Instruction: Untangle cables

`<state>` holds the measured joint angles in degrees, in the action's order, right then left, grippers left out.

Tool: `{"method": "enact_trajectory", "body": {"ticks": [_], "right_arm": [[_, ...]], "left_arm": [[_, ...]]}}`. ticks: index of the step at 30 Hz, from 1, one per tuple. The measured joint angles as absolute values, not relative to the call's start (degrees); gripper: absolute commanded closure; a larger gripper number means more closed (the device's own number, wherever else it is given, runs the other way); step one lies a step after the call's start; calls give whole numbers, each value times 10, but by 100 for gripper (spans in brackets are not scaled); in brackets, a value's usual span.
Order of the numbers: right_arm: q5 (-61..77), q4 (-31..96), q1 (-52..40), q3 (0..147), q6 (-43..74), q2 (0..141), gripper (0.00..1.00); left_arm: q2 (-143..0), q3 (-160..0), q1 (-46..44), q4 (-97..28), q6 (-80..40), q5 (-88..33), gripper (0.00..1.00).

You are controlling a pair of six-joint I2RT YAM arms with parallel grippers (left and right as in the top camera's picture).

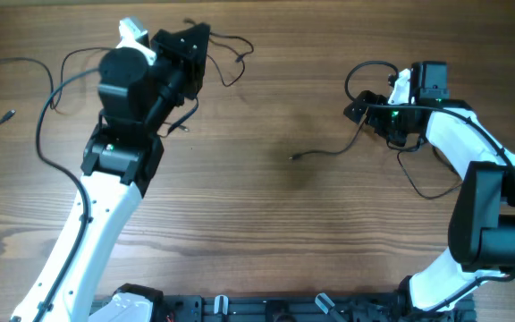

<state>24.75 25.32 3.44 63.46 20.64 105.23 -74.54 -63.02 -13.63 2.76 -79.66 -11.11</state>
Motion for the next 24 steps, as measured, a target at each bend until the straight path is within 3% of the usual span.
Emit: {"method": "enact_trajectory", "body": {"ticks": [8,12,14,16,19,20,24], "right_arm": [[243,253,35,635,206,1052,0],[243,253,35,635,207,1053,0],[243,253,34,635,207,1053,0],[243,256,34,635,208,1052,0],[243,257,34,635,209,1052,1],[243,257,34,635,209,1053,0],[243,250,35,635,209,1052,0]], "left_arm": [[-743,-638,-143,-264,-746,245,92],[-793,-638,-138,-291,-738,325,92],[-832,-638,-134,-275,-736,331,87],[-870,-638,-133,-247,-735,332,67],[-921,-638,-133,-215,-730,331,20],[-930,-638,-133,-208,-729,329,0],[-942,-638,-133,-206,-734,283,0]]}}
